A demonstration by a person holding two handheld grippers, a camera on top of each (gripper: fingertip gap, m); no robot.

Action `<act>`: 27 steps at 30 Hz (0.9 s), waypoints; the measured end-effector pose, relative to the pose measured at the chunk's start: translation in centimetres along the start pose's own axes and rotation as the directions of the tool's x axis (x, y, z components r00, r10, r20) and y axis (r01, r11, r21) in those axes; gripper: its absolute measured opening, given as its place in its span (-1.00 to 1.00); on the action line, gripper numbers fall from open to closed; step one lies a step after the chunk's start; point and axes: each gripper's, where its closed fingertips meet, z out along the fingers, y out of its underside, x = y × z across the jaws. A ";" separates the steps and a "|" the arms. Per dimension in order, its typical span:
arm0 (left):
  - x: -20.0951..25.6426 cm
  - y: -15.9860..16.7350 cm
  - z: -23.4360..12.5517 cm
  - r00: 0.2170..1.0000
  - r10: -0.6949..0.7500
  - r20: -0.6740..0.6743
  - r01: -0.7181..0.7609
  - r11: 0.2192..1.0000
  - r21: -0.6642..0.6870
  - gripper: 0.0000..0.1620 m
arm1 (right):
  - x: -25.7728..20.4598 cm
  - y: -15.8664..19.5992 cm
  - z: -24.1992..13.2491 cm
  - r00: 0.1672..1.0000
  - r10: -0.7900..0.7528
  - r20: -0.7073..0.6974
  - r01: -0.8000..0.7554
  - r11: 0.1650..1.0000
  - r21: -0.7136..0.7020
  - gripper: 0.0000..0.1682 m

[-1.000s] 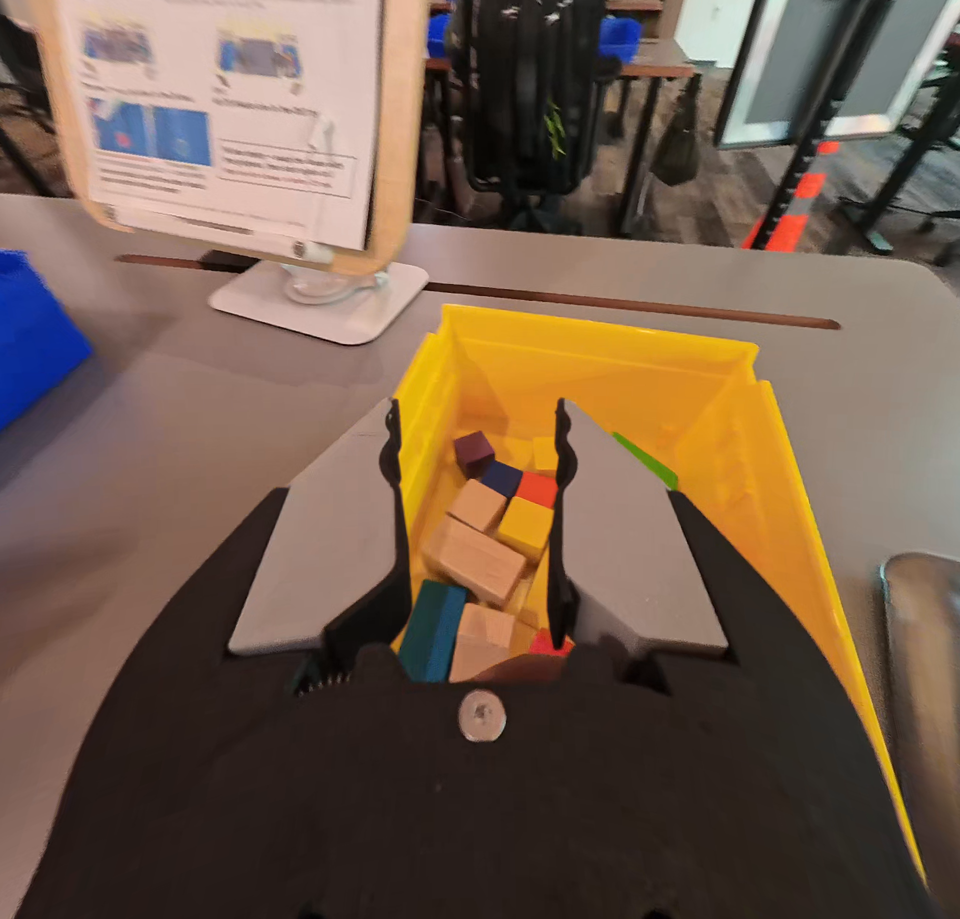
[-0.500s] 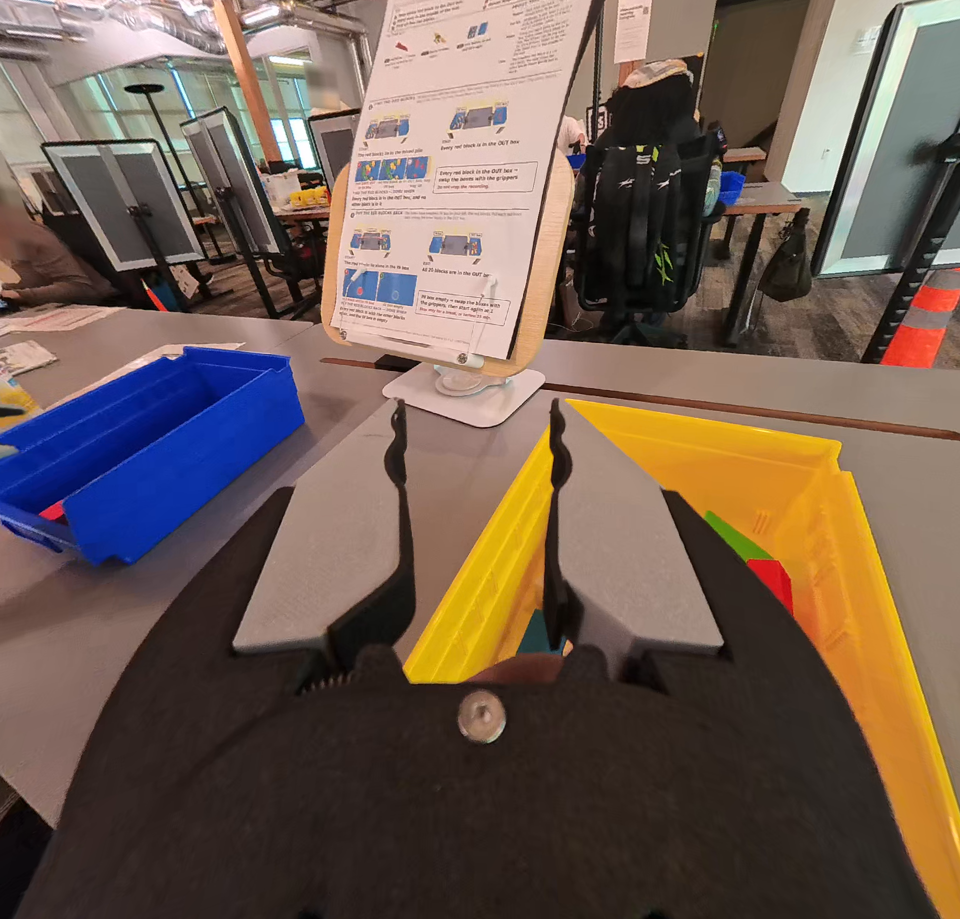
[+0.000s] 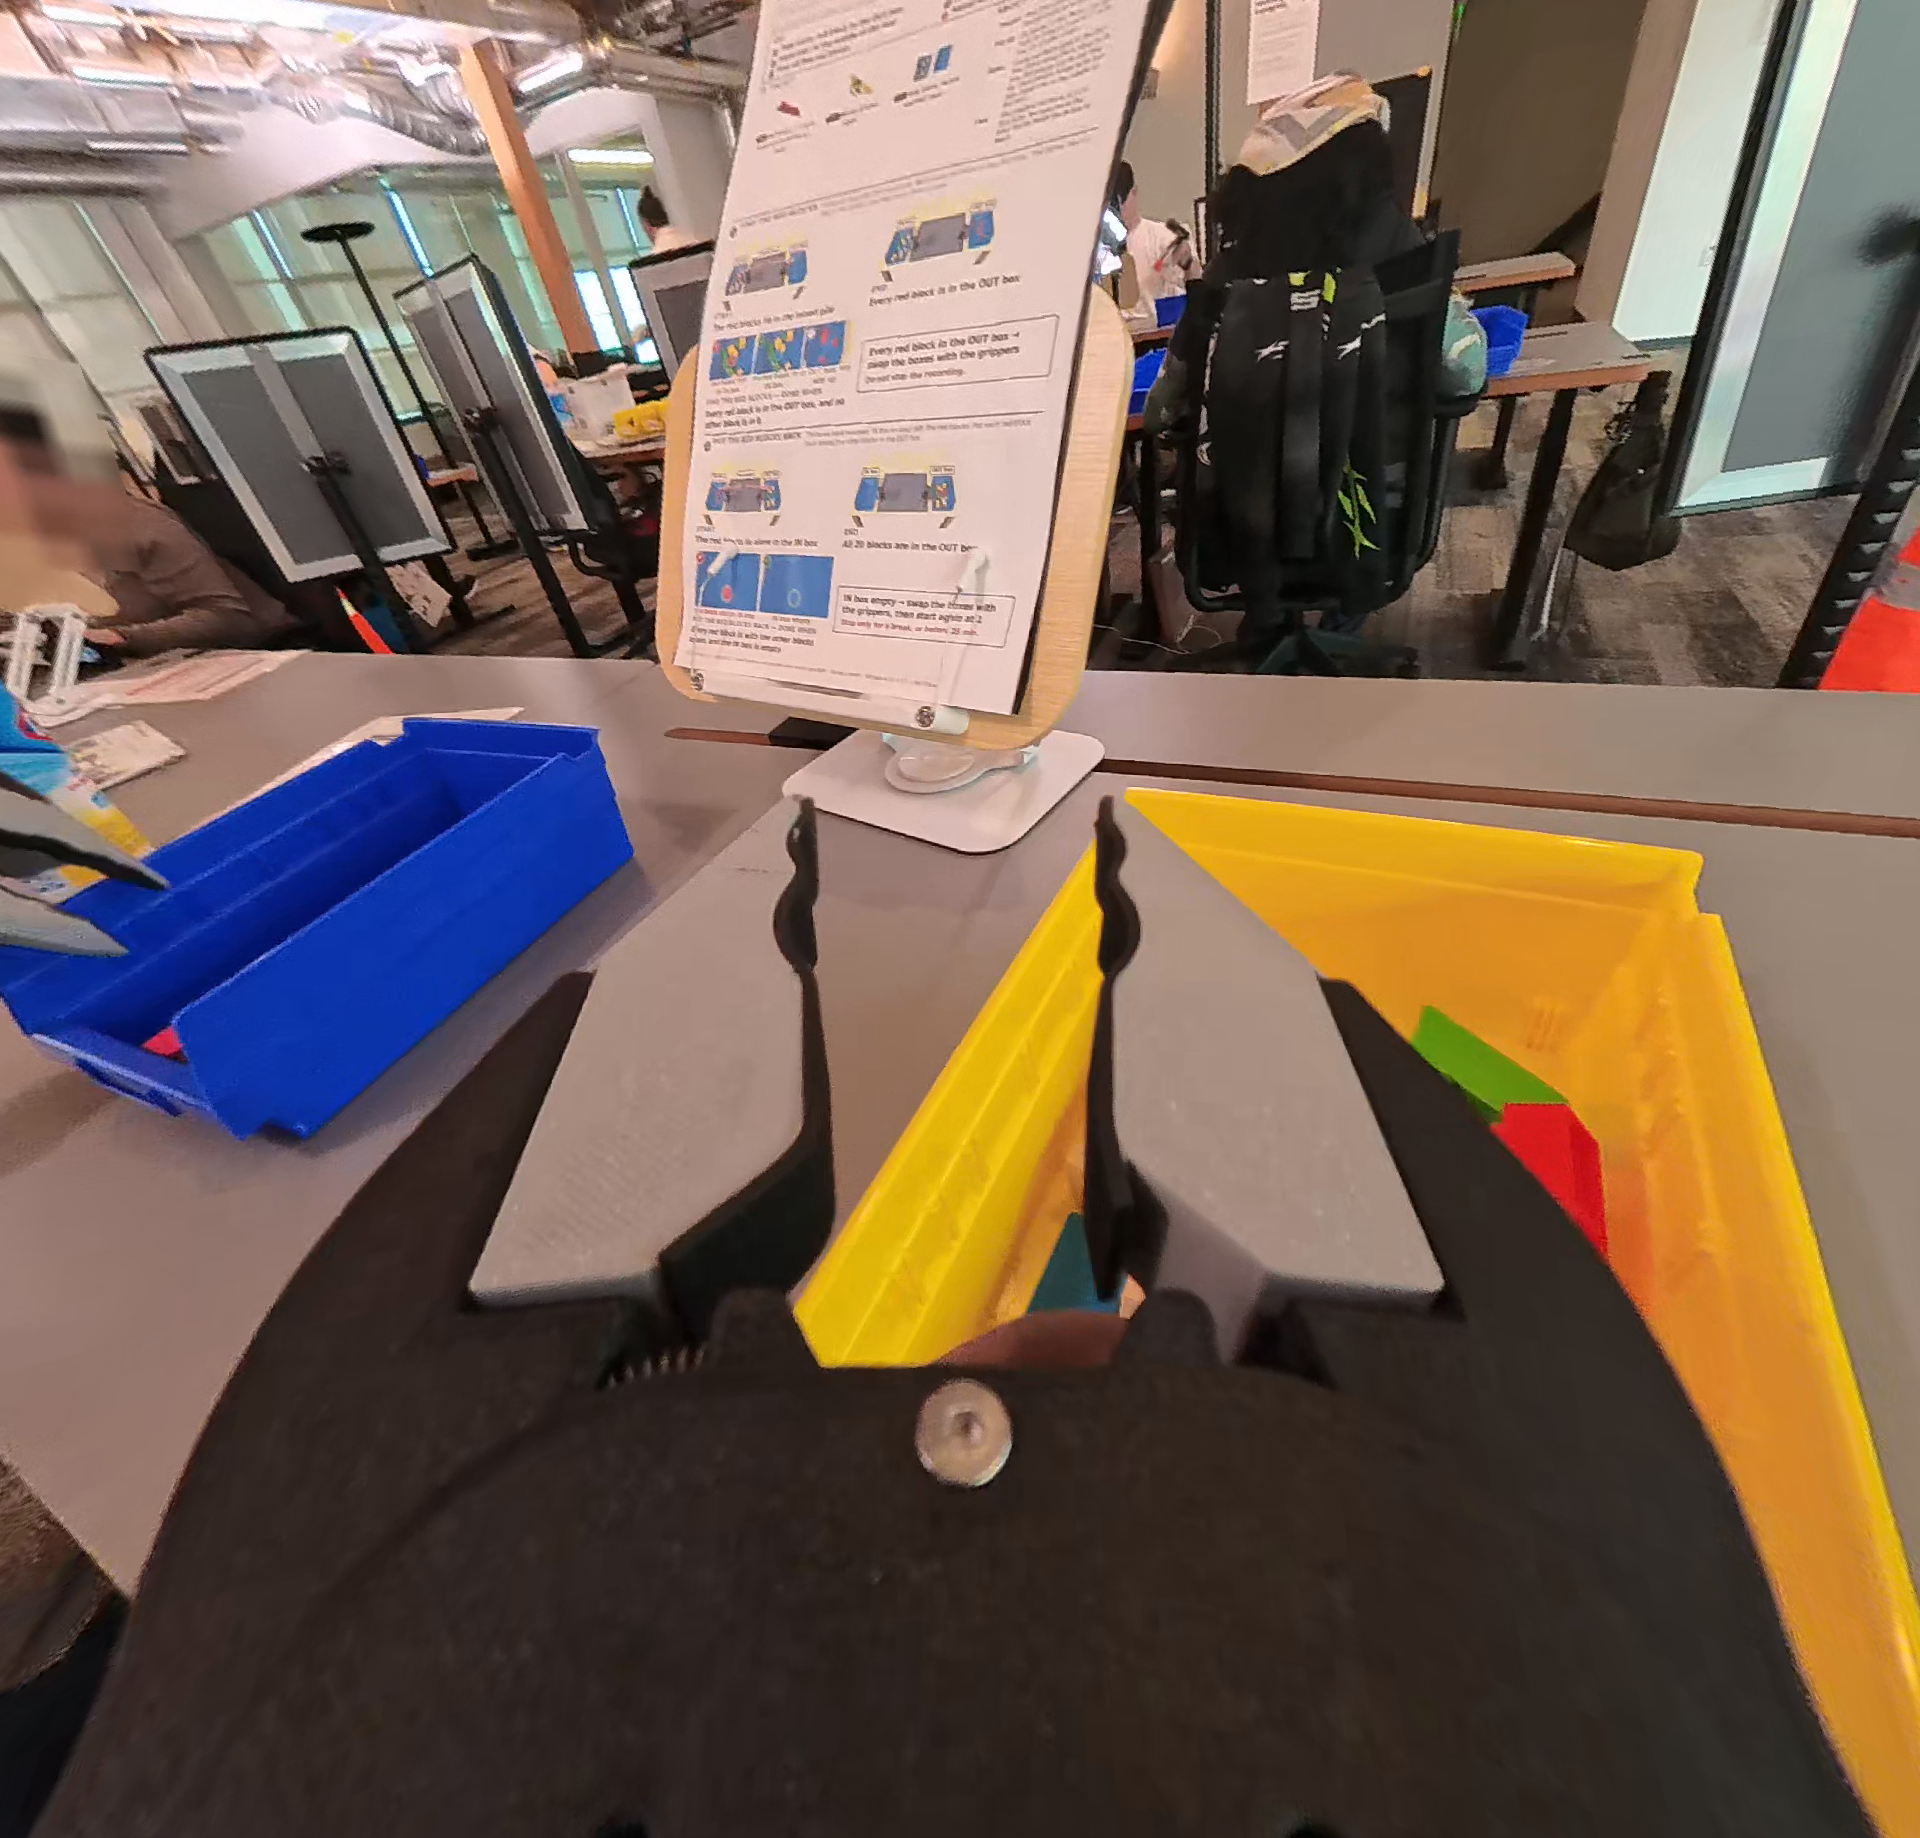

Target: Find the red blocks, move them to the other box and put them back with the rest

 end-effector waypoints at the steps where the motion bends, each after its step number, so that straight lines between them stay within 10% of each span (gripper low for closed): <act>1: 0.4 0.3 0.6 0.998 0.063 -0.027 -0.064 0.997 -0.043 -0.48 | -0.3 0.0 0.1 1.000 -0.001 0.005 0.001 1.000 -0.002 -0.40; 6: 1.6 -0.2 3.1 0.929 0.356 -0.103 -0.366 0.924 -0.107 -0.48 | -1.8 0.7 0.8 0.999 -0.046 0.023 0.047 0.998 -0.037 -0.39; 19: 5.0 -0.2 4.5 0.843 0.134 -0.520 -0.309 0.913 -0.267 -0.47 | -1.2 0.5 -0.1 0.998 -0.043 0.038 0.044 0.999 -0.032 -0.39; 27: 1.6 -1.3 5.1 0.921 0.216 -0.325 -0.288 0.939 -0.190 -0.67 | -0.8 -0.1 -0.8 0.999 -0.032 0.031 0.033 0.999 -0.007 -0.39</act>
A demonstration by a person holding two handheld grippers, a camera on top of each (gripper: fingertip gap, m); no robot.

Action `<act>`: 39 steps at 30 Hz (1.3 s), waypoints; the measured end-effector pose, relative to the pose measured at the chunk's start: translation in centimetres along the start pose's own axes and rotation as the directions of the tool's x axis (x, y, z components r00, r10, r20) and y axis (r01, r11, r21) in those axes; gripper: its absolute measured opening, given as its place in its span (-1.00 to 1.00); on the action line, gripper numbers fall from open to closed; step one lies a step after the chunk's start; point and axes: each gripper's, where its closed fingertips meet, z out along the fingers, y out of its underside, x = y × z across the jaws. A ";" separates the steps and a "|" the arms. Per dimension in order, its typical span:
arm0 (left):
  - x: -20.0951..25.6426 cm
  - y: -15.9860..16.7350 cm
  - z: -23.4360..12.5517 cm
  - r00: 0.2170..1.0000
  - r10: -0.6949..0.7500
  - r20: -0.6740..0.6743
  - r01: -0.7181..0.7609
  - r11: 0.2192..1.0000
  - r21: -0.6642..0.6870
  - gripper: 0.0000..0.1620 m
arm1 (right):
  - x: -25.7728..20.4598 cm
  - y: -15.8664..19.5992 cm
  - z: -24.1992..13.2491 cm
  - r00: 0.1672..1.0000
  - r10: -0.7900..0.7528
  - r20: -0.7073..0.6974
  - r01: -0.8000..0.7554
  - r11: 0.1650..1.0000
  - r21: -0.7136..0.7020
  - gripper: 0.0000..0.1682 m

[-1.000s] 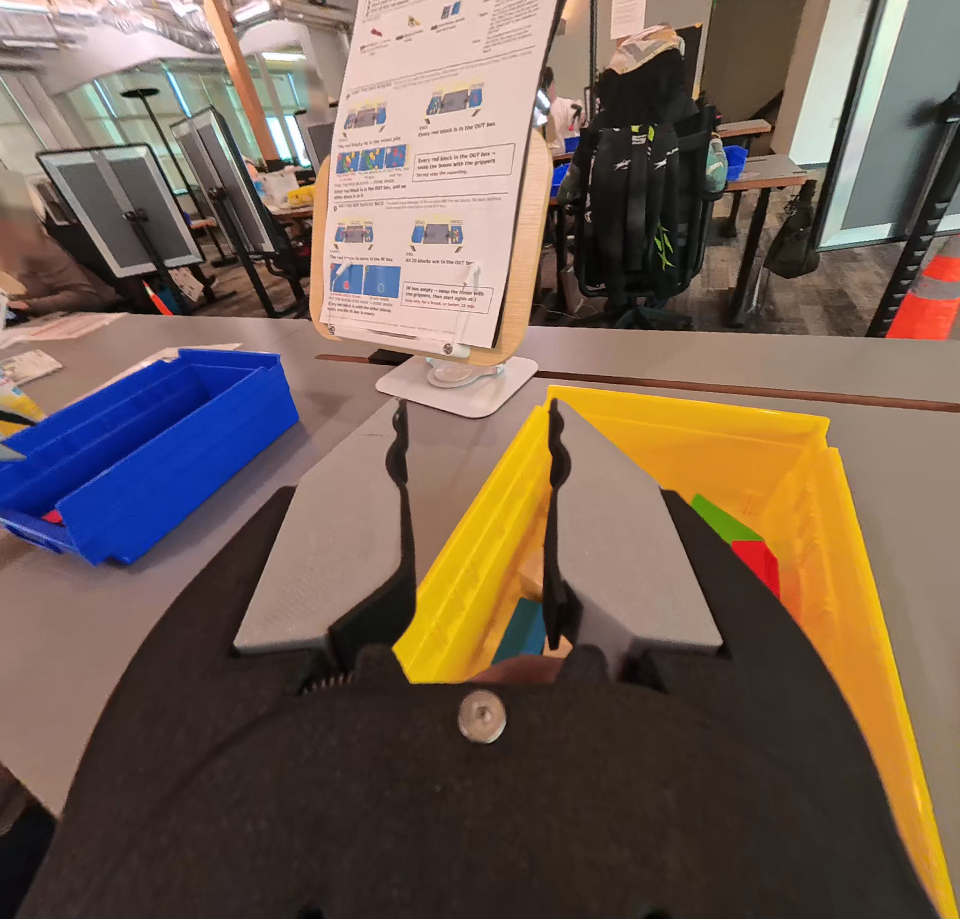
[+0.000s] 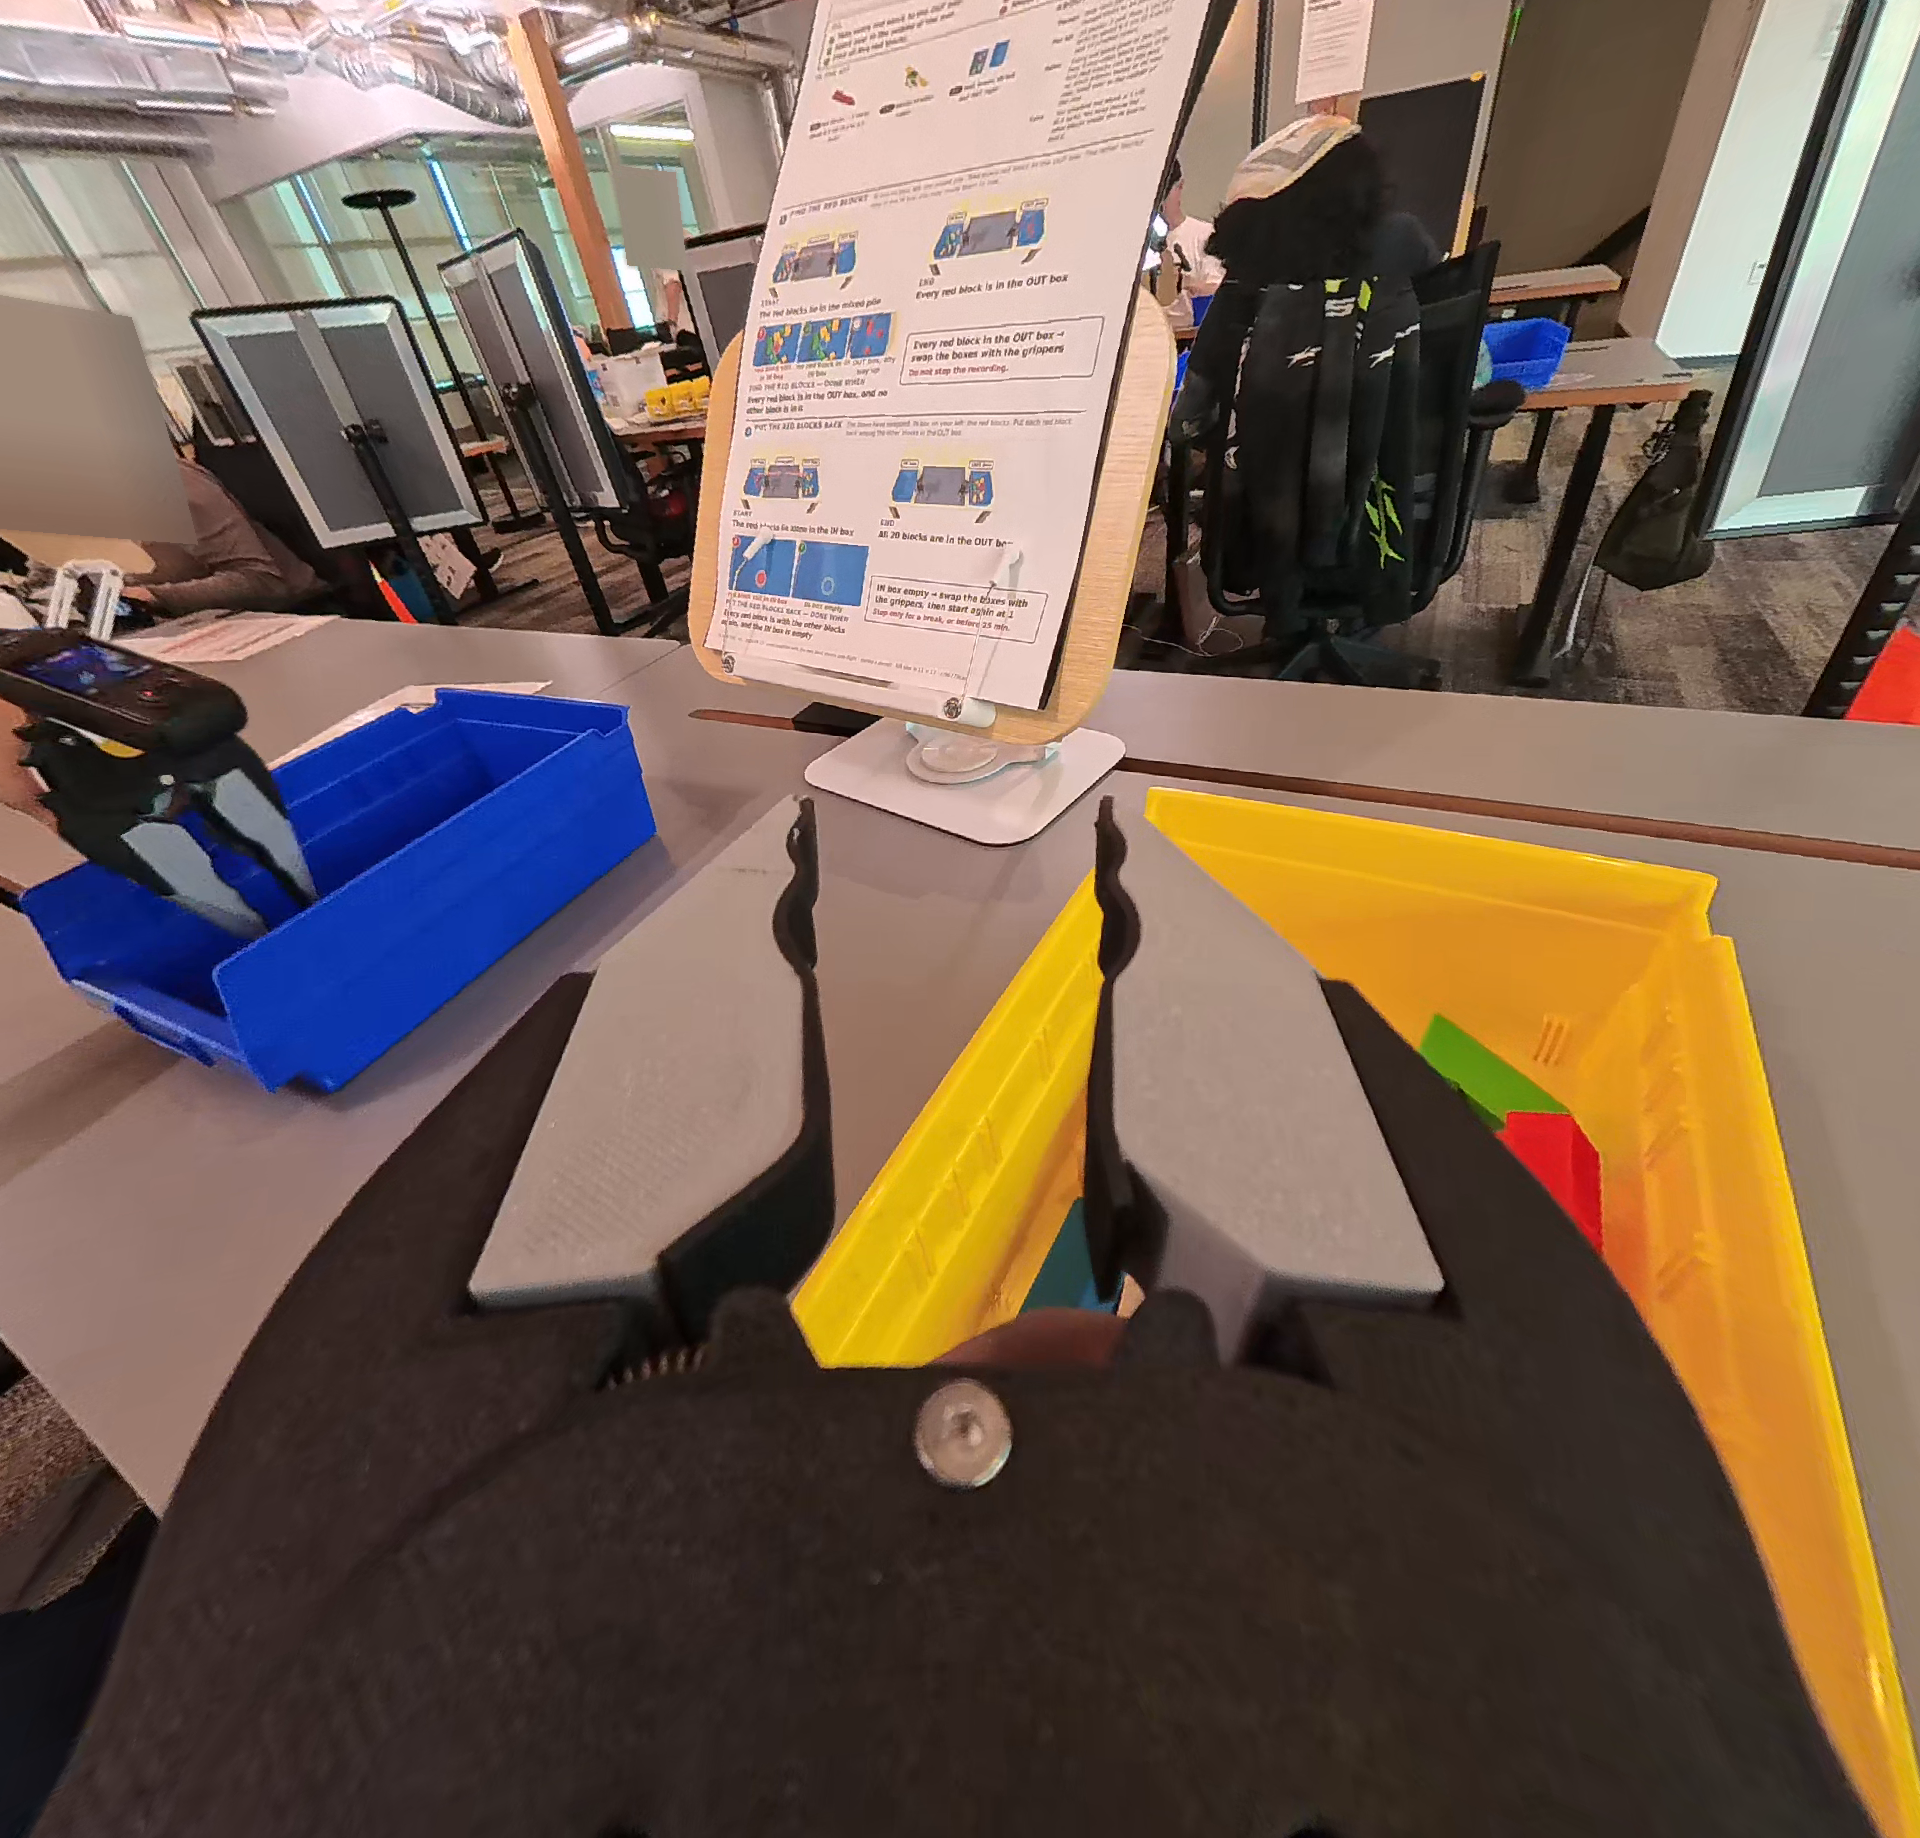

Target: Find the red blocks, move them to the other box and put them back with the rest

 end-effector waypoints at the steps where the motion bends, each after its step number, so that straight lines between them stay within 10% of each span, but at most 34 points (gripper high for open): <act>1: 0.2 -0.1 0.0 1.000 -0.001 -0.004 0.001 1.000 0.013 -0.63 | 0.0 -0.1 0.0 1.000 -0.001 -0.001 0.001 1.000 0.002 -0.39; 7: -1.1 0.2 0.3 0.993 0.037 0.110 -0.036 0.999 -0.010 -0.36 | -0.7 0.2 0.4 1.000 -0.011 0.008 0.011 1.000 -0.013 -0.39; 15: -1.9 0.6 2.2 0.985 0.107 0.133 -0.090 0.988 -0.129 -0.60 | -1.7 0.6 0.9 0.999 -0.043 0.025 0.044 0.998 -0.038 -0.39; 19: -4.0 -4.1 -2.4 0.885 0.153 0.439 -0.201 0.977 0.065 -0.60 | -2.7 0.6 1.2 0.997 -0.011 0.075 0.014 0.999 -0.034 -0.39; 23: 1.8 -14.2 -9.2 0.760 0.065 0.647 -0.486 0.718 0.498 -0.60 | -7.8 0.8 2.2 0.964 0.018 0.264 -0.007 0.999 -0.046 -0.38; 30: 14.1 -24.1 -12.1 0.562 0.008 0.827 -0.785 0.321 0.530 -0.62 | -23.5 5.8 2.3 0.661 0.178 0.729 0.042 0.961 -0.273 -0.34; 39: 17.4 -27.1 -12.8 0.537 -0.071 0.841 -0.825 0.163 0.541 -0.62 | -28.0 9.0 1.9 0.463 0.318 0.827 0.073 0.917 -0.393 -0.59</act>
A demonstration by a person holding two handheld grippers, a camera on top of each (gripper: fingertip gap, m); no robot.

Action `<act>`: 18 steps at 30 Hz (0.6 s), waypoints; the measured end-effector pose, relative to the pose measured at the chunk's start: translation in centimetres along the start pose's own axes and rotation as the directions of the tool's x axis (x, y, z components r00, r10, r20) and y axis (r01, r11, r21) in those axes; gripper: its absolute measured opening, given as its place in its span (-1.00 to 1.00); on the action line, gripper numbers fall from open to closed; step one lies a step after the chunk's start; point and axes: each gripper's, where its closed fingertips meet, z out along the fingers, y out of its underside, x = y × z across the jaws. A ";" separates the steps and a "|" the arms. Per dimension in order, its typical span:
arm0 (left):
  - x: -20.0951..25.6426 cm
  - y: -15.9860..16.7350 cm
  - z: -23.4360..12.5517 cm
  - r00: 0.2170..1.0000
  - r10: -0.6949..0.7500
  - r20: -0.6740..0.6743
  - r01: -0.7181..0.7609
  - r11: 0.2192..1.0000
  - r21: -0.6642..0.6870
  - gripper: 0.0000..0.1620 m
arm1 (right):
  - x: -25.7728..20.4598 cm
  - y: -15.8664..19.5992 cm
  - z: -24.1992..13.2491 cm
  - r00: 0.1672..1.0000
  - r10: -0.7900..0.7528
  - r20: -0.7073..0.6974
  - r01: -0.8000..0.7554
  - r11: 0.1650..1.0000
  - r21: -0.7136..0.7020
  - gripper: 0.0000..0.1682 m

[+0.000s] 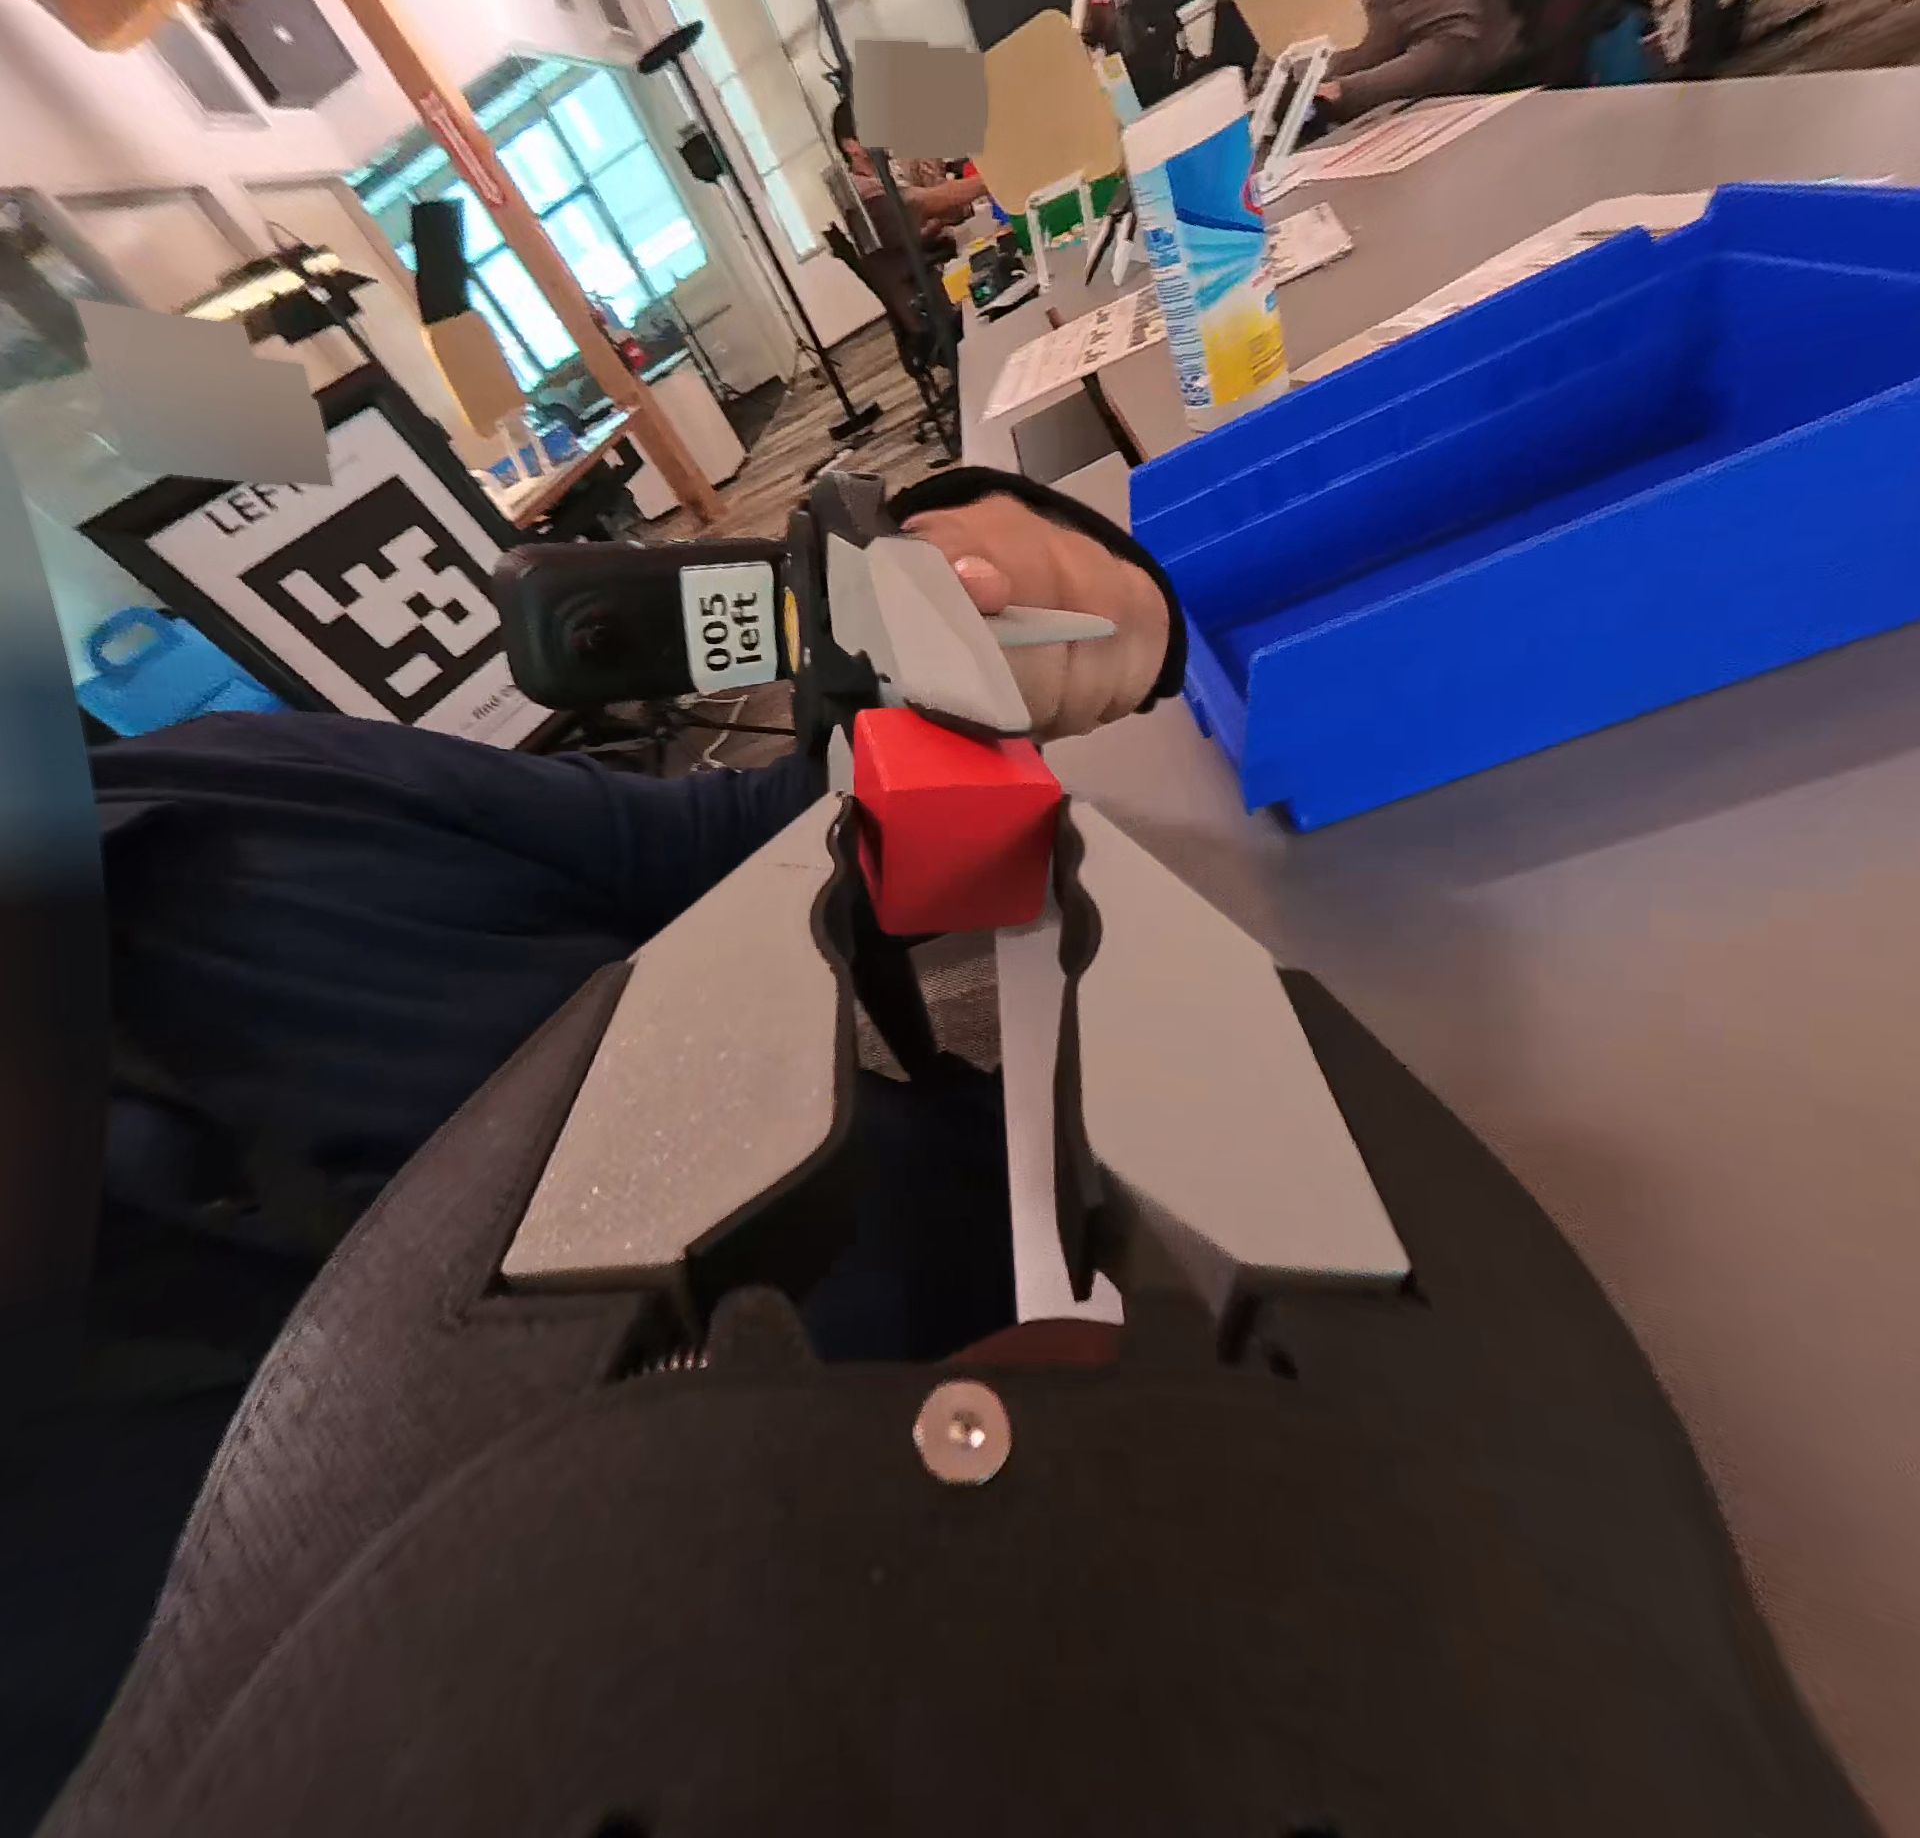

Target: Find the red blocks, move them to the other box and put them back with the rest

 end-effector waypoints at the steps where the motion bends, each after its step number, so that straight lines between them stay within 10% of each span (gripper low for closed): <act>1: 0.1 0.1 0.1 1.000 -0.012 -0.004 0.012 1.000 -0.002 -0.62 | 0.1 0.0 -0.1 1.000 0.004 0.011 -0.004 1.000 0.000 -0.60; 7: -1.2 1.5 0.4 0.995 -0.053 0.081 0.060 0.994 -0.092 -0.64 | 1.6 -1.0 -1.1 0.997 -0.025 -0.077 0.028 0.999 0.039 -0.62; 11: -3.2 1.0 -0.9 0.984 -0.064 0.165 0.079 0.993 -0.089 -1.00 | 3.9 -3.4 -7.6 0.946 -0.068 -0.317 0.113 0.986 0.125 -0.63; 15: -4.9 2.1 -2.1 0.973 -0.104 0.206 0.142 0.974 -0.176 -1.00 | 8.5 -5.7 -22.6 0.611 0.036 -0.791 0.261 0.934 0.245 -0.63; 18: -5.5 2.6 -2.4 0.964 -0.146 0.221 0.191 0.961 -0.199 -1.00 | 8.2 -6.1 -32.1 0.422 0.203 -0.884 0.402 0.832 0.383 -0.63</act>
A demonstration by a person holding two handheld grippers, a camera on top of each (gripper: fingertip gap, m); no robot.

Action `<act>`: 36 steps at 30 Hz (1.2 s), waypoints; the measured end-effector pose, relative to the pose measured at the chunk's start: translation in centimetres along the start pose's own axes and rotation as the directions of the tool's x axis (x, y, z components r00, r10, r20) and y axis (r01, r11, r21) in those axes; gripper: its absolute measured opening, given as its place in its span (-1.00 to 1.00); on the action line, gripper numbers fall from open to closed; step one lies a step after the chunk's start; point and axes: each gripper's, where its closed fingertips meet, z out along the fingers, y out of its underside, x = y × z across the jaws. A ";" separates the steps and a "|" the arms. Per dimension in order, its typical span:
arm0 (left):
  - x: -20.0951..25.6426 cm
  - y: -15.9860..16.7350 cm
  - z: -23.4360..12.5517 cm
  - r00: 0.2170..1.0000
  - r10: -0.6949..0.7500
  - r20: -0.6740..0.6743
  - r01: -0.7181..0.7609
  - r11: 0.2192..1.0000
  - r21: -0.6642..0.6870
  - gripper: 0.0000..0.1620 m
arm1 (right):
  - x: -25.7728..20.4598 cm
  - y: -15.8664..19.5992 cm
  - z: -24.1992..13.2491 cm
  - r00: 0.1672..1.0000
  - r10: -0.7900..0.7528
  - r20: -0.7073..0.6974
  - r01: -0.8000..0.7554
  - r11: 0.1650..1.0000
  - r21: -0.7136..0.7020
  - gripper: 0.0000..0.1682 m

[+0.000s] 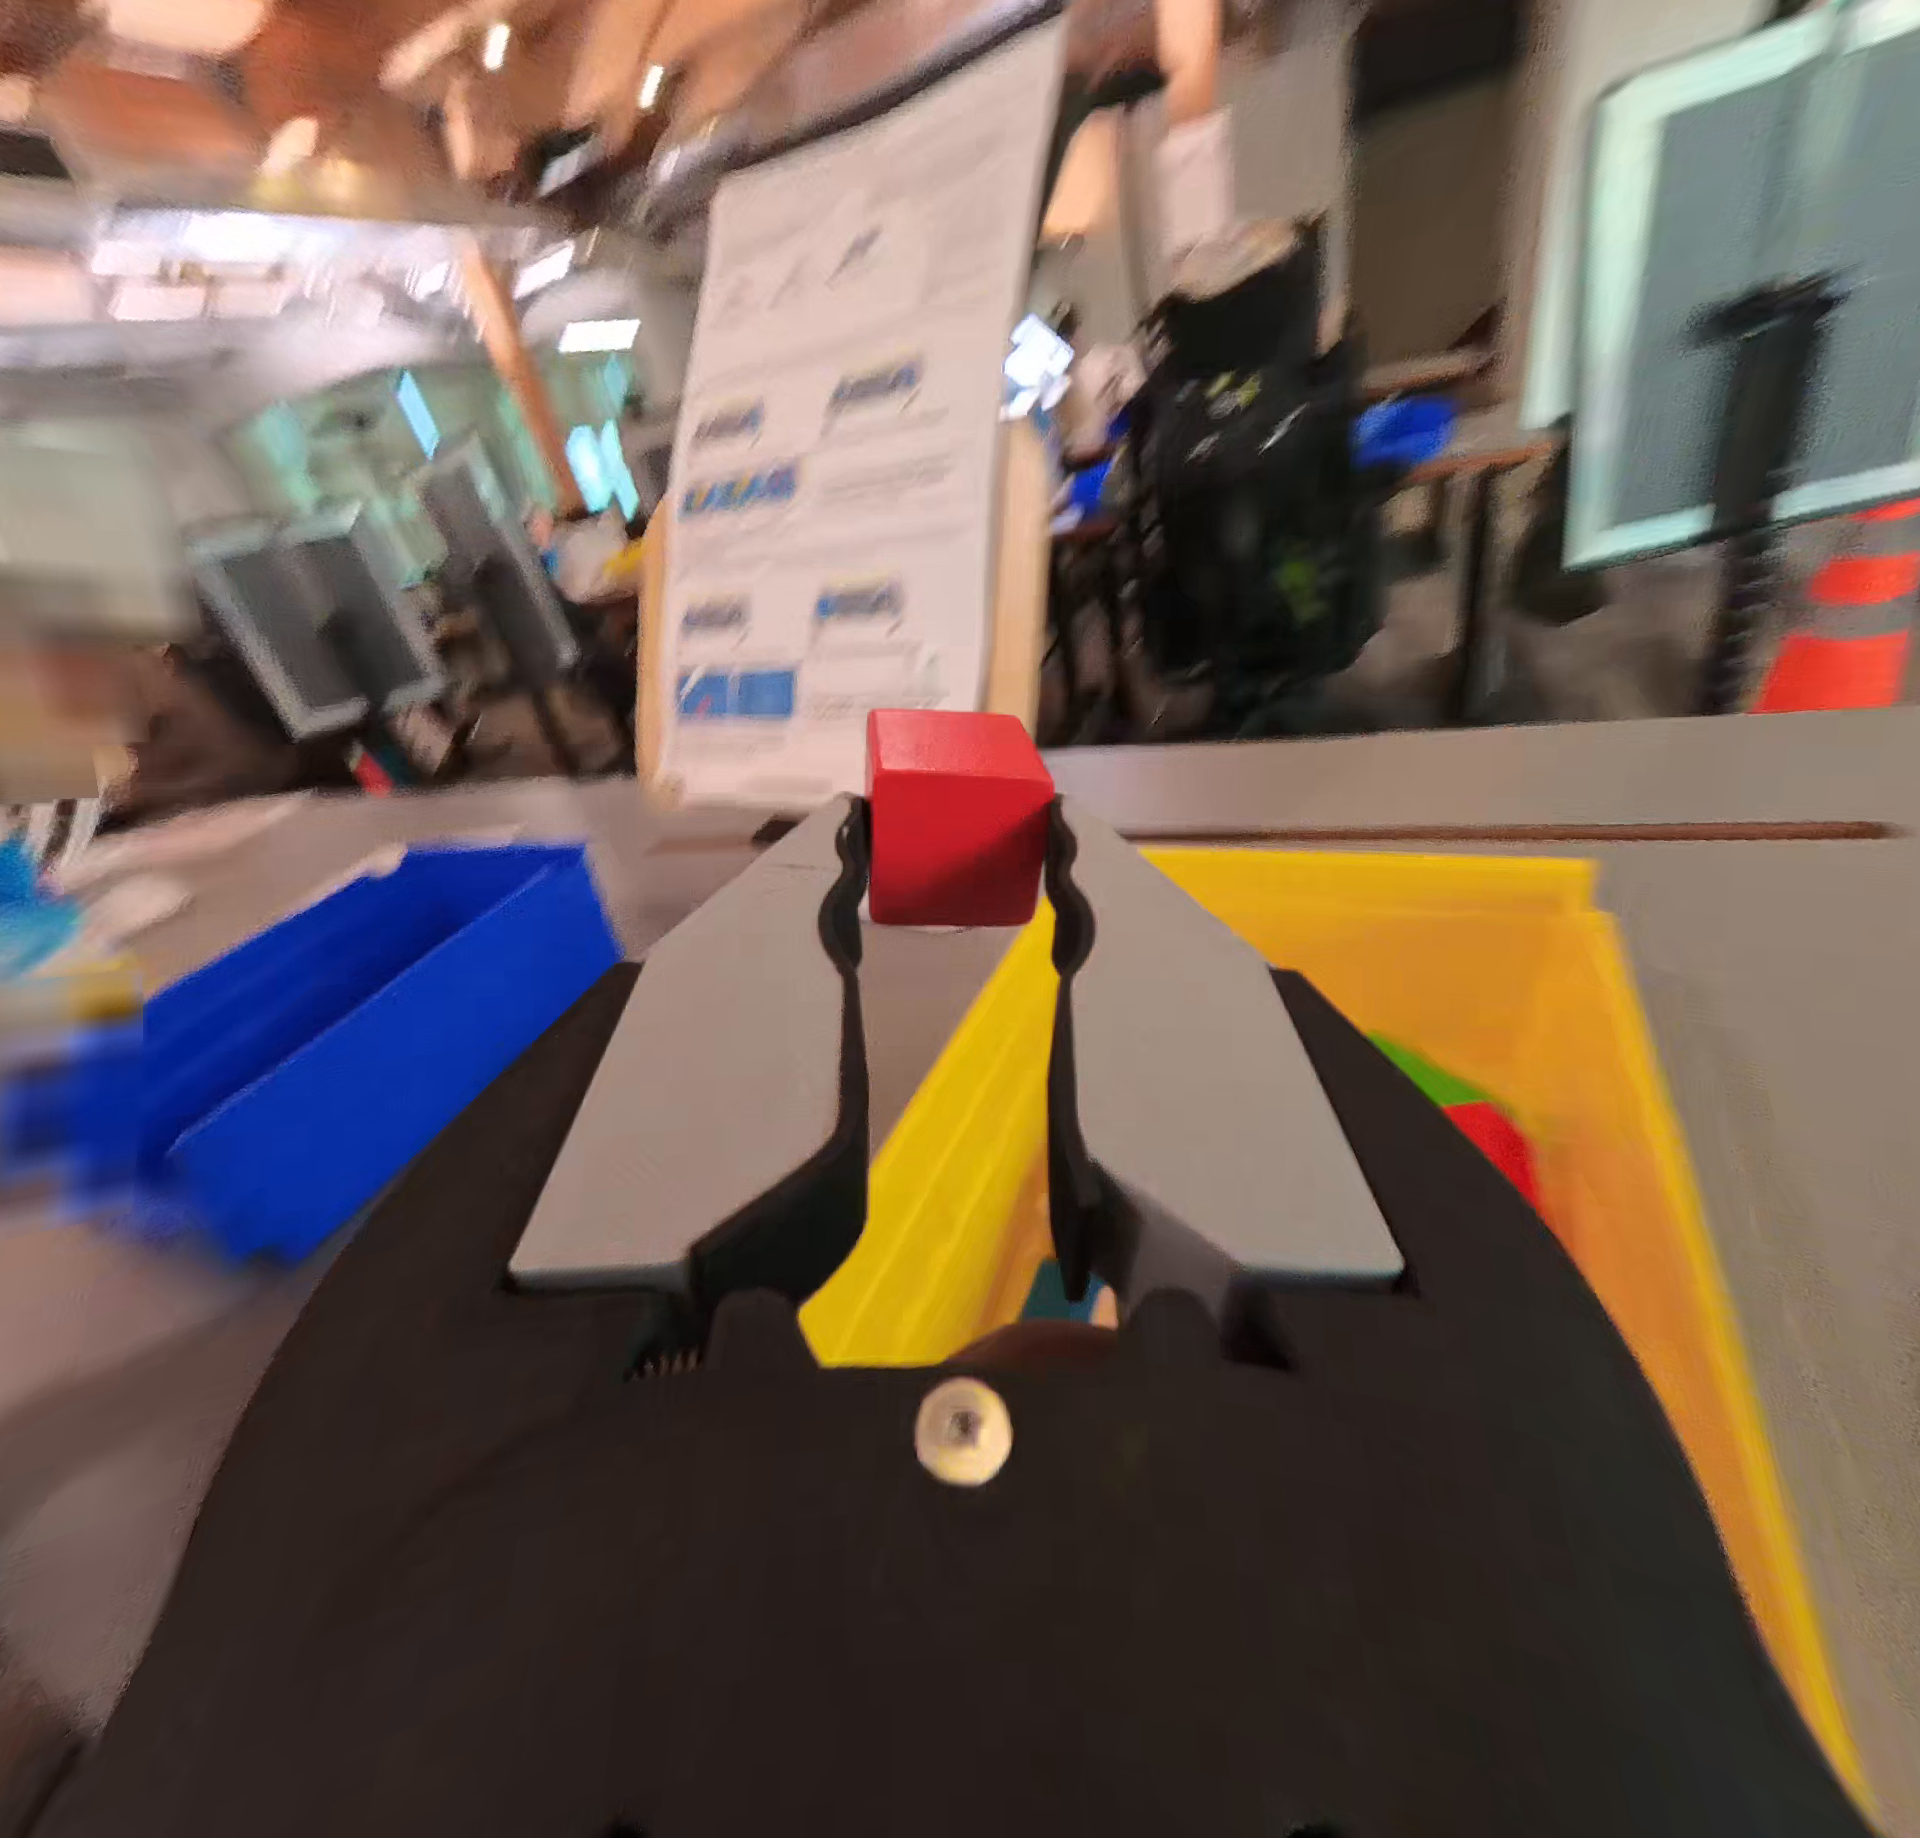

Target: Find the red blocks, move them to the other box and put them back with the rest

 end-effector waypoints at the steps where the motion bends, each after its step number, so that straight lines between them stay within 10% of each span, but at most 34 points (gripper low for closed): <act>1: -0.2 0.4 0.2 1.000 -0.019 0.004 0.019 1.000 -0.019 -1.00 | 1.4 -0.7 -0.5 0.999 -0.003 -0.042 0.005 0.999 0.054 -0.63; 9: -1.3 7.0 1.0 0.978 -0.203 0.054 0.210 0.929 -0.304 -0.99 | 4.8 9.8 6.4 0.994 -0.045 -0.103 0.009 0.945 -0.326 -0.42; 22: -8.4 13.9 -2.5 0.827 -0.530 0.187 0.559 0.738 -0.379 -0.87 | 1.0 2.9 2.2 0.999 -0.036 0.003 0.036 0.992 -0.121 -0.54; 36: -1.5 28.2 -2.9 0.689 -0.700 -0.187 0.182 0.417 -0.890 -0.41 | -7.8 4.4 3.5 0.975 -0.145 0.170 0.176 0.968 -0.181 -0.49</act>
